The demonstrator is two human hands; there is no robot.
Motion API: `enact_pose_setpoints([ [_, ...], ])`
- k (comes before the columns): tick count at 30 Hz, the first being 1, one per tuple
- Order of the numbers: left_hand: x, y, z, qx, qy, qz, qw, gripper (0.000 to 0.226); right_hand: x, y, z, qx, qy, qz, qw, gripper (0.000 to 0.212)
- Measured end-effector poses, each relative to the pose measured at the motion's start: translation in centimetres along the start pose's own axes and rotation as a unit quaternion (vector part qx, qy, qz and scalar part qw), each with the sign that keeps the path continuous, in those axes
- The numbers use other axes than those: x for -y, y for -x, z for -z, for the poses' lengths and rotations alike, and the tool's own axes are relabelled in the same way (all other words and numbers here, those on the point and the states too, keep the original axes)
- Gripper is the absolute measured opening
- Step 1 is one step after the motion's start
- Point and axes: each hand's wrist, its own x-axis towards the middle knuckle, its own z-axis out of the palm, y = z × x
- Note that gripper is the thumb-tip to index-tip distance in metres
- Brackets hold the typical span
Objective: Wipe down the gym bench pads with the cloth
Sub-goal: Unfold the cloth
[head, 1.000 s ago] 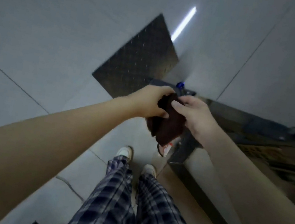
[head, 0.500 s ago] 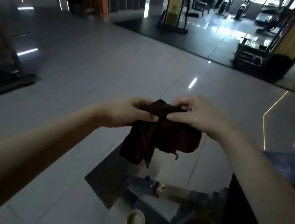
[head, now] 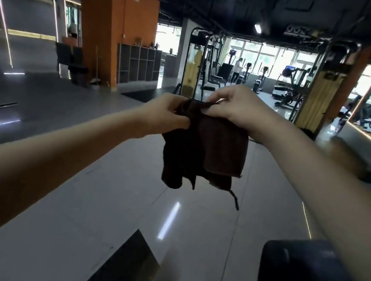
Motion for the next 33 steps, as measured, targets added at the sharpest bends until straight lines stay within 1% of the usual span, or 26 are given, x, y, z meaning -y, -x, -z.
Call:
enact_pose_setpoints([
  [2,-1.6,-0.5,1.1,-0.017,-0.043,-0.005,0.999,0.025,1.2,-0.6,1.3,-0.02,0.028,0.014,0.999,0.007],
  [5,-3.1,-1.4,2.6,-0.023,-0.032,0.012,0.999,0.028,2.6,-1.6,3.2,-0.03,0.062,0.016,0.997,0.012],
  [7,-4.1,-1.6,3.2,0.018,0.05,0.043,0.998,0.03,3.1,-2.2,4.2,-0.023,0.097,0.013,0.995,0.021],
  [9,-5.3,-1.8,3.4,0.074,0.157,0.07,0.982,0.019,3.5,-2.7,4.9,-0.018,0.136,0.017,0.99,0.033],
  [10,-5.8,-1.9,3.5,0.094,0.185,0.081,0.975,0.017,3.5,-2.9,5.1,-0.016,0.145,0.023,0.989,0.038],
  [11,-6.1,-2.1,3.7,0.101,0.194,0.087,0.972,0.022,3.4,-3.1,5.3,-0.017,0.146,0.029,0.989,0.04],
  [12,-6.3,-2.4,3.9,0.104,0.193,0.088,0.972,0.028,3.1,-3.2,5.3,-0.021,0.139,0.035,0.989,0.037],
  [13,-6.5,-2.6,4.2,0.104,0.186,0.084,0.973,0.033,2.8,-3.2,5.2,-0.032,0.12,0.042,0.991,0.03],
  [15,-6.8,-2.9,4.6,0.093,0.184,0.073,0.976,0.034,1.5,-2.9,4.5,-0.075,0.064,0.039,0.994,0.011],
  [17,-7.3,-3.4,5.1,0.065,0.194,0.056,0.977,0.032,-0.1,-2.2,3.4,-0.13,-0.007,0.006,0.991,0.014],
  [18,-7.4,-3.5,5.3,0.051,0.201,0.047,0.977,0.031,-1.0,-1.5,2.6,-0.157,-0.062,-0.025,0.985,0.013],
  [19,-7.6,-3.8,5.6,0.039,0.209,0.036,0.976,0.029,-1.8,-0.9,1.9,-0.174,-0.132,-0.063,0.974,0.008],
  [20,-7.7,-4.1,5.9,0.032,0.221,0.027,0.974,0.028,-2.4,-0.2,1.1,-0.17,-0.216,-0.11,0.955,0.009],
  [21,-7.7,-4.3,6.1,0.028,0.232,0.02,0.972,0.027,-2.8,0.6,0.2,-0.143,-0.306,-0.166,0.926,0.017],
  [23,-7.7,-5.0,6.4,0.022,0.254,0.014,0.967,0.027,-3.4,2.0,-1.8,-0.04,-0.445,-0.259,0.856,0.045],
  [24,-7.7,-5.3,6.3,0.021,0.259,0.014,0.965,0.027,-3.5,2.6,-2.7,0.015,-0.495,-0.274,0.824,0.062],
  [25,-7.6,-5.7,6.2,0.026,0.262,0.013,0.965,0.027,-3.6,2.9,-3.6,0.054,-0.541,-0.268,0.795,0.077],
  [26,-7.5,-6.0,6.0,0.036,0.262,0.013,0.964,0.026,-3.6,3.0,-4.2,0.074,-0.583,-0.25,0.77,0.085],
  [27,-7.3,-6.4,5.8,0.049,0.26,0.011,0.964,0.025,-3.5,2.8,-4.6,0.069,-0.621,-0.226,0.747,0.087],
  [29,-7.0,-7.2,5.2,0.067,0.264,0.007,0.962,0.028,-3.1,1.9,-4.6,0.01,-0.677,-0.177,0.714,0.076],
  [31,-6.5,-8.0,4.9,0.067,0.282,0.01,0.957,0.033,-3.0,0.8,-4.0,-0.074,-0.7,-0.136,0.698,0.063],
  [32,-6.2,-8.4,4.7,0.071,0.293,0.017,0.953,0.034,-3.2,0.3,-3.4,-0.102,-0.702,-0.124,0.693,0.059],
  [33,-5.8,-8.8,4.7,0.078,0.304,0.023,0.949,0.036,-3.4,0.0,-2.9,-0.112,-0.706,-0.117,0.689,0.059],
])
